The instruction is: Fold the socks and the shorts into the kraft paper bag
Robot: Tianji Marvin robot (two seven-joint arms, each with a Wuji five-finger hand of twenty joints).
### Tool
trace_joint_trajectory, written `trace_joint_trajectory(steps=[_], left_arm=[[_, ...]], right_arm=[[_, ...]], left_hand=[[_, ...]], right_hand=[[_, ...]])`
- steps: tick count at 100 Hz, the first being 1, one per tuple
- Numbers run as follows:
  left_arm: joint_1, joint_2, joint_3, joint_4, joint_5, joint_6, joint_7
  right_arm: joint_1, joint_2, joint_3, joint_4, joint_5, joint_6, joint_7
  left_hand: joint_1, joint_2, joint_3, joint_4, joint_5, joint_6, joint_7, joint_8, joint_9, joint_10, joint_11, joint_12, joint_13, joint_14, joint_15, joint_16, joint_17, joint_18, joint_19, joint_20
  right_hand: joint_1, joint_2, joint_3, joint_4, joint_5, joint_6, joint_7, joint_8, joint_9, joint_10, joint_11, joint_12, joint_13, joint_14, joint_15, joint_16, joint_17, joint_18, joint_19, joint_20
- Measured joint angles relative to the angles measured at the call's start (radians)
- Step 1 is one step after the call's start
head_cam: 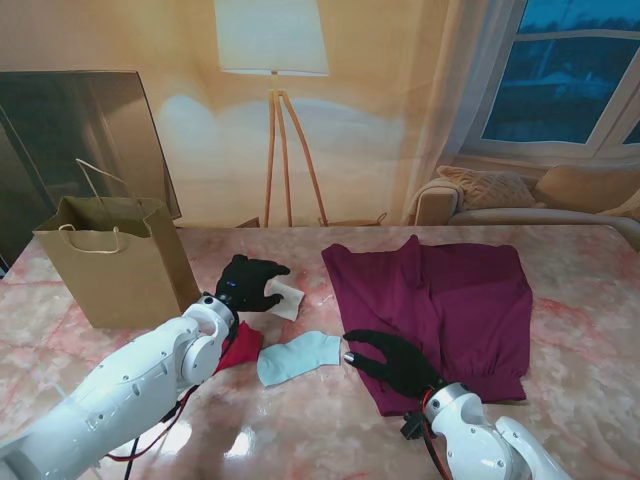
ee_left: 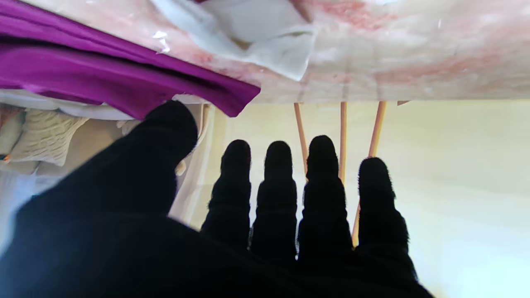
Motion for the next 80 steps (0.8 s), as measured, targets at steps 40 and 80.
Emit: trace_joint_trajectory(steps=[40, 80], left_arm=[[-0.118, -0.091, 0.146, 0.219, -0.165, 0.013, -0.067], [-0.179, -0.143, 0.249, 0.336, -0.193, 0.011, -0.083]], right_arm=[[-0.002, 0.0, 0.002, 0.0, 0.005, 0.0, 0.004], [-0.003, 0.001, 0.005, -0.001, 0.017, 0.001, 0.016]], left_hand=[[0.075, 0.002, 0.012, 0.0, -0.108, 0.036, -0.062, -0.063, -0.156, 0.001, 0.0, -0.087, -0.035, -0.002, 0.001, -0.023, 0.009, 0.01, 0.04, -0.029], [0.074, -0.048, 0.063, 0.0, -0.14, 0.087, -0.094, -0.087, 0.019, 0.001, 0.241, 0.244, 0.002, -0.001, 0.181, 0.2, -0.003, 0.022, 0.044, -0.029]], right_hand=[[0.0, 0.0, 0.0, 0.0, 0.0, 0.0, 0.0, 0.0, 0.0, 0.0, 0.0, 0.0, 0.0, 0.0, 0.0, 0.0, 0.0, 0.001, 0.01, 0.0], [0.0, 0.0, 0.0, 0.0, 0.0, 0.0, 0.0, 0.0, 0.0, 0.0, 0.0, 0.0, 0.0, 0.0, 0.0, 0.0, 0.0, 0.012, 0.014, 0.01]])
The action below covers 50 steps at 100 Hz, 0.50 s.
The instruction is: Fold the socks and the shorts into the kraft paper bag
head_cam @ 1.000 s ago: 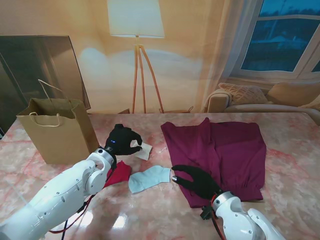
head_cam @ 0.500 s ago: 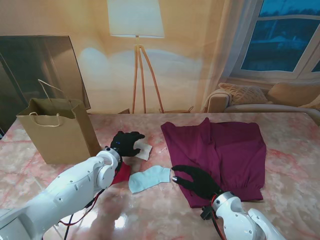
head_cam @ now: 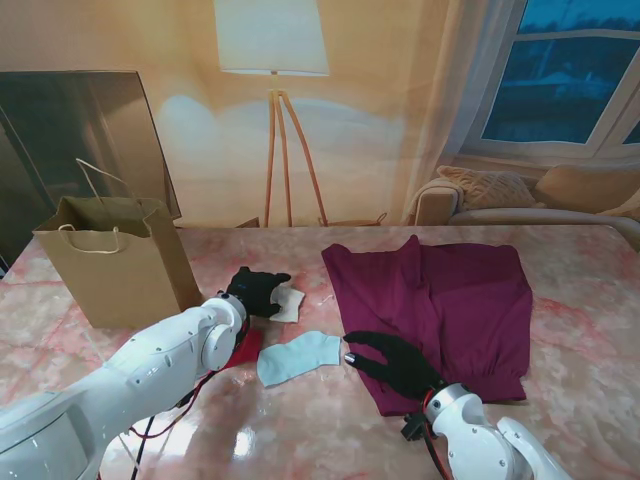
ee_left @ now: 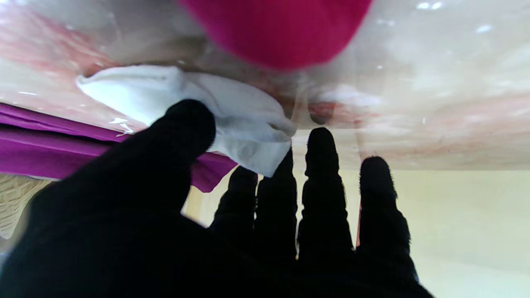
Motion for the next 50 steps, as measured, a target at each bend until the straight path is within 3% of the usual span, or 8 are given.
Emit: trace_joint_trajectory(steps=[5, 14, 23, 29, 35, 41, 43, 50], left_arm=[[-0.001, -0.004, -0.002, 0.006, 0.005, -0.002, 0.002], [-0.004, -0.01, 0.006, 0.021, 0.008, -0.01, 0.014], [-0.004, -0.007, 0.006, 0.01, 0.015, -0.008, 0.006], [-0.004, -0.007, 0.005, 0.01, 0.021, -0.008, 0.023], [0.001, -0.006, -0.004, 0.004, 0.029, -0.005, 0.034], [0.012, 0.0, -0.023, -0.016, 0.04, -0.002, 0.039], [0.017, 0.005, -0.031, -0.03, 0.046, 0.002, 0.039], [0.041, 0.035, -0.06, -0.109, 0.073, 0.029, 0.025]], right_arm=[[0.0, 0.0, 0.0, 0.0, 0.0, 0.0, 0.001], [0.0, 0.0, 0.001, -0.001, 0.001, 0.0, 0.003], [0.0, 0.0, 0.002, -0.001, 0.001, 0.001, 0.004], [-0.001, 0.0, 0.003, -0.002, 0.001, 0.002, 0.004], [-0.002, 0.0, 0.004, -0.003, 0.0, 0.002, 0.003], [-0.003, 0.0, 0.004, -0.003, 0.0, 0.002, 0.003], [-0.003, 0.0, 0.004, -0.003, 0.0, 0.002, 0.003], [-0.003, 0.001, 0.004, -0.003, -0.001, 0.002, 0.003]], left_hand=[[0.0, -0.021, 0.001, 0.0, 0.017, 0.0, -0.001, 0.0, 0.028, 0.0, 0.082, 0.174, 0.0, 0.0, 0.042, 0.063, 0.0, 0.002, 0.001, 0.0], [0.004, -0.043, 0.001, 0.0, 0.143, -0.048, 0.121, 0.07, 0.162, -0.015, 0.167, 0.496, 0.002, 0.008, 0.093, 0.138, 0.0, 0.01, 0.008, 0.0], [0.025, -0.057, -0.014, 0.0, 0.217, -0.156, 0.38, 0.296, 0.243, -0.033, 0.223, 0.644, 0.042, 0.01, 0.14, 0.182, 0.015, 0.014, 0.036, 0.0], [0.063, -0.081, -0.074, 0.0, 0.255, -0.268, 0.603, 0.437, 0.256, -0.041, 0.24, 0.688, 0.053, 0.01, 0.147, 0.19, 0.018, 0.016, 0.048, 0.0], [0.085, -0.083, -0.098, 0.0, 0.254, -0.323, 0.714, 0.51, 0.256, -0.044, 0.235, 0.695, 0.053, 0.011, 0.148, 0.181, 0.018, 0.019, 0.052, 0.0], [0.097, -0.085, -0.105, 0.0, 0.254, -0.331, 0.742, 0.532, 0.245, -0.044, 0.13, 0.643, 0.052, 0.013, 0.091, 0.111, 0.018, 0.02, 0.052, 0.0], [0.098, -0.085, -0.105, 0.0, 0.254, -0.335, 0.743, 0.539, 0.23, -0.044, 0.101, 0.578, 0.051, 0.013, 0.064, 0.077, 0.018, 0.02, 0.052, 0.0], [0.109, -0.088, -0.105, 0.0, 0.253, -0.335, 0.746, 0.553, 0.222, -0.044, -0.028, 0.161, 0.053, 0.013, -0.004, -0.036, 0.036, 0.02, 0.066, 0.0]], right_hand=[[0.0, 0.0, 0.0, 0.0, 0.0, 0.0, 0.0, 0.0, 0.0, 0.0, 0.0, 0.0, 0.0, 0.0, 0.0, 0.0, 0.0, 0.0, 0.0, 0.0], [0.0, 0.0, 0.0, 0.0, 0.0, 0.0, 0.0, 0.0, 0.0, 0.0, 0.0, 0.0, 0.0, 0.0, 0.0, 0.0, 0.0, 0.0, 0.0, 0.001], [0.0, 0.0, 0.0, 0.0, 0.0, 0.0, 0.0, 0.0, 0.0, 0.0, 0.0, 0.0, 0.0, 0.0, 0.0, 0.0, 0.0, 0.0, 0.0, 0.001], [0.0, 0.0, 0.0, 0.0, 0.0, 0.0, 0.0, 0.0, 0.0, 0.0, 0.0, 0.0, 0.0, 0.0, 0.0, 0.0, 0.0, 0.0, 0.001, 0.001], [0.0, 0.0, 0.0, 0.0, 0.0, 0.0, 0.0, 0.0, 0.0, 0.0, 0.0, 0.0, 0.0, 0.0, 0.0, 0.0, 0.0, 0.001, 0.001, 0.001], [0.0, 0.0, 0.0, 0.0, 0.0, 0.0, 0.0, 0.0, 0.0, 0.0, 0.0, 0.0, 0.0, 0.0, 0.0, 0.0, 0.0, 0.001, 0.005, 0.002], [0.0, 0.0, 0.0, 0.0, 0.0, 0.0, 0.0, 0.0, 0.0, 0.0, 0.0, 0.0, 0.0, 0.0, 0.0, 0.0, 0.0, 0.001, 0.01, 0.002], [0.0, 0.0, 0.0, 0.0, 0.0, 0.0, 0.0, 0.0, 0.0, 0.0, 0.0, 0.0, 0.0, 0.0, 0.0, 0.0, 0.0, 0.001, 0.01, 0.002]])
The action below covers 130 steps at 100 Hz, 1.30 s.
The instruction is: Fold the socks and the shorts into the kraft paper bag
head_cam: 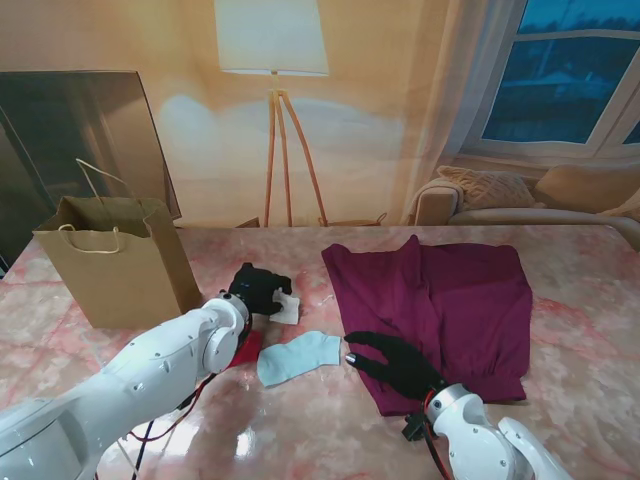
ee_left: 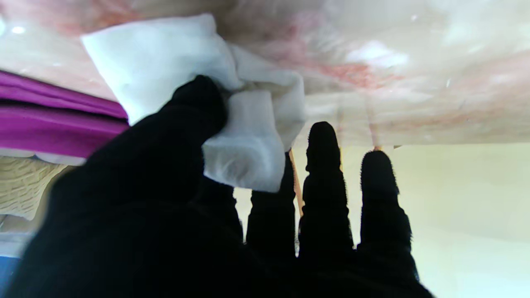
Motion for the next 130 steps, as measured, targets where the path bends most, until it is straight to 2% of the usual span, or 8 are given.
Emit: trace_joint_trajectory(steps=[5, 9, 21, 28, 52, 68, 108, 130], left_arm=[[0.02, 0.021, -0.032, -0.059, 0.016, 0.012, -0.02], [0.035, 0.03, -0.059, -0.09, 0.023, 0.014, -0.024], [0.074, 0.048, -0.124, -0.149, 0.069, 0.019, 0.001], [0.113, 0.069, -0.183, -0.223, 0.107, 0.026, 0.003], [0.268, 0.127, -0.392, -0.526, 0.249, 0.06, -0.008], [0.353, 0.153, -0.516, -0.714, 0.326, 0.073, -0.072], [0.497, 0.187, -0.814, -1.036, 0.516, 0.101, -0.229], [0.547, 0.202, -0.979, -1.147, 0.585, 0.094, -0.312]], right_arm=[[0.0, 0.0, 0.0, 0.0, 0.0, 0.0, 0.001], [0.0, 0.0, 0.0, 0.0, 0.0, 0.0, 0.001], [0.0, 0.0, 0.0, -0.001, -0.001, 0.0, 0.001], [-0.001, 0.0, 0.0, -0.001, -0.002, 0.001, -0.001], [-0.001, 0.0, 0.001, -0.001, -0.007, -0.001, -0.007], [-0.002, 0.0, 0.004, 0.0, -0.01, -0.004, -0.014], [-0.012, -0.001, 0.019, -0.001, -0.017, -0.008, -0.034], [-0.011, -0.002, 0.019, 0.0, -0.019, -0.011, -0.039]], left_hand=[[0.003, -0.004, 0.0, 0.0, 0.0, 0.0, 0.005, 0.01, 0.003, 0.006, -0.059, -0.157, 0.034, 0.0, -0.015, -0.035, 0.024, -0.001, 0.022, 0.0], [0.013, -0.004, 0.0, 0.0, 0.0, -0.001, 0.007, 0.012, 0.051, 0.006, -0.069, -0.2, 0.073, 0.0, -0.015, -0.044, 0.048, -0.002, 0.04, 0.008], [0.022, -0.007, 0.0, 0.0, 0.0, -0.003, 0.009, 0.013, 0.304, 0.006, -0.096, -0.006, 0.238, 0.0, 0.053, -0.032, 0.13, 0.0, 0.12, 0.024], [0.025, -0.021, 0.001, 0.0, 0.025, -0.003, 0.009, 0.002, 0.364, 0.007, -0.123, 0.049, 0.279, 0.0, 0.08, -0.018, 0.155, 0.009, 0.142, 0.025], [0.025, -0.042, 0.001, 0.0, 0.049, -0.009, 0.009, -0.021, 0.386, 0.007, -0.131, 0.087, 0.289, -0.001, 0.081, -0.007, 0.163, 0.01, 0.147, 0.035], [0.025, -0.042, 0.001, 0.0, 0.049, -0.011, 0.009, -0.021, 0.395, 0.007, -0.137, 0.089, 0.289, -0.002, 0.082, -0.006, 0.163, 0.008, 0.147, 0.035], [0.025, -0.043, 0.001, 0.0, 0.059, -0.016, 0.005, -0.034, 0.396, 0.007, -0.15, 0.092, 0.288, -0.011, 0.082, -0.006, 0.138, -0.001, 0.121, 0.035], [0.025, -0.043, 0.001, 0.0, 0.059, -0.025, 0.003, -0.034, 0.396, 0.007, -0.154, 0.101, 0.265, -0.014, 0.08, -0.006, 0.117, -0.001, 0.101, 0.035]], right_hand=[[0.0, 0.0, 0.0, 0.0, 0.0, 0.0, 0.0, 0.0, 0.0, 0.0, 0.0, 0.0, 0.0, 0.0, 0.0, 0.0, 0.0, 0.0, 0.0, 0.0], [0.0, 0.0, 0.0, 0.0, 0.0, 0.0, 0.0, 0.0, 0.0, 0.0, 0.0, 0.0, 0.0, 0.0, 0.0, 0.0, 0.0, 0.0, 0.0, 0.001], [0.0, 0.0, 0.0, 0.0, 0.0, 0.0, 0.0, 0.0, 0.0, 0.0, 0.0, 0.0, 0.0, 0.0, 0.0, 0.0, 0.0, 0.0, 0.0, 0.009], [0.0, 0.0, 0.0, 0.0, 0.0, 0.0, 0.0, 0.0, 0.0, 0.0, 0.0, 0.0, 0.0, 0.0, 0.0, 0.0, 0.0, 0.0, 0.0, 0.01], [0.0, 0.0, 0.0, 0.0, 0.0, 0.0, 0.0, 0.0, 0.0, 0.0, 0.0, 0.0, 0.0, 0.0, 0.0, 0.0, 0.0, 0.0, 0.0, 0.01], [0.0, 0.0, 0.0, 0.0, 0.0, 0.0, 0.0, 0.0, 0.0, 0.0, 0.0, 0.0, 0.0, 0.0, 0.0, 0.0, 0.0, 0.0, 0.0, 0.01], [0.0, 0.0, 0.0, 0.0, 0.0, 0.0, 0.0, 0.0, 0.0, 0.0, 0.0, 0.0, 0.0, 0.0, 0.0, 0.0, 0.0, 0.0, 0.0, 0.01], [0.0, 0.0, 0.0, 0.0, 0.0, 0.0, 0.0, 0.0, 0.0, 0.0, 0.0, 0.0, 0.0, 0.0, 0.0, 0.0, 0.0, 0.0, 0.0, 0.011]])
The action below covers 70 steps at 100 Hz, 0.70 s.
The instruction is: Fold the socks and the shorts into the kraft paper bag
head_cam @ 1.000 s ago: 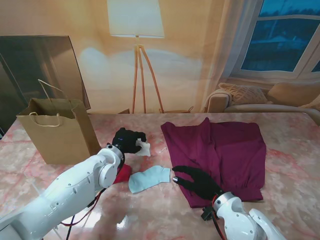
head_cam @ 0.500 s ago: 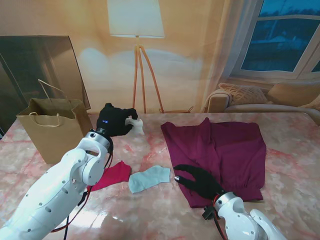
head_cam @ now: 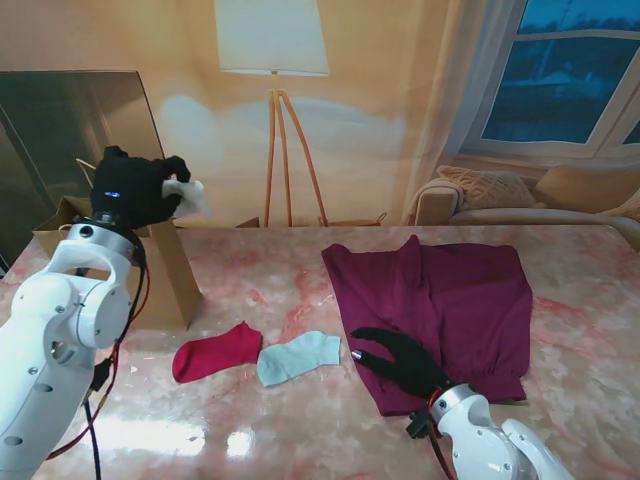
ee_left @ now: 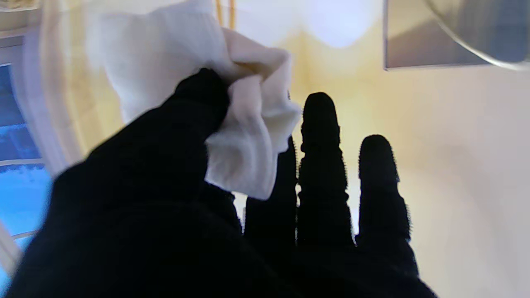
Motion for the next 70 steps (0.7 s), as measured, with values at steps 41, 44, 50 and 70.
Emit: trace_joint_trajectory(steps=[41, 44, 50, 70], left_arm=[[0.033, 0.033, -0.187, -0.013, 0.037, -0.08, -0.104], [0.033, 0.035, -0.191, -0.005, 0.039, -0.084, -0.103], [0.031, 0.038, -0.197, 0.019, 0.047, -0.093, -0.098], [0.008, 0.045, -0.202, 0.105, 0.054, -0.099, -0.086]], right_arm=[[-0.028, 0.0, 0.016, -0.032, -0.007, 0.004, 0.002], [-0.028, 0.0, 0.016, -0.033, -0.008, 0.004, 0.003], [-0.029, 0.0, 0.015, -0.034, -0.008, 0.004, 0.003], [-0.03, 0.0, 0.012, -0.034, -0.011, 0.004, 0.004]], left_hand=[[0.0, -0.01, 0.0, 0.0, 0.011, -0.028, -0.009, 0.0, 0.011, -0.015, -0.019, 0.0, 0.003, -0.01, -0.023, 0.0, -0.003, -0.007, -0.021, 0.0], [0.0, -0.013, 0.0, 0.0, 0.012, -0.029, -0.01, 0.0, 0.011, -0.015, -0.019, 0.0, 0.003, -0.01, -0.024, 0.0, -0.003, -0.007, -0.022, 0.0], [0.0, -0.014, 0.0, 0.0, 0.012, -0.033, -0.01, 0.0, 0.011, -0.018, -0.019, -0.001, 0.003, -0.01, -0.024, 0.0, -0.003, -0.007, -0.022, 0.0], [0.0, -0.014, 0.0, 0.0, 0.012, -0.037, -0.01, 0.0, 0.011, -0.022, -0.022, -0.002, 0.003, -0.01, -0.024, 0.0, -0.015, -0.008, -0.025, 0.0]], right_hand=[[0.0, 0.0, 0.0, 0.0, 0.0, 0.0, 0.0, 0.0, 0.0, 0.0, 0.0, 0.0, 0.0, 0.0, 0.0, 0.0, 0.0, 0.0, 0.0, 0.0], [0.0, 0.0, 0.0, 0.0, 0.0, 0.0, 0.0, 0.0, 0.0, 0.0, 0.0, 0.0, 0.0, 0.0, 0.0, 0.0, 0.0, 0.0, 0.0, 0.0], [0.0, 0.0, 0.0, 0.0, 0.0, 0.0, 0.0, 0.0, 0.0, 0.0, 0.0, 0.0, 0.0, 0.0, 0.0, 0.0, 0.0, 0.0, 0.0, 0.0], [0.0, 0.0, 0.0, 0.0, 0.0, 0.0, 0.0, 0.0, 0.0, 0.0, 0.0, 0.0, 0.0, 0.0, 0.0, 0.0, 0.0, 0.0, 0.0, 0.0]])
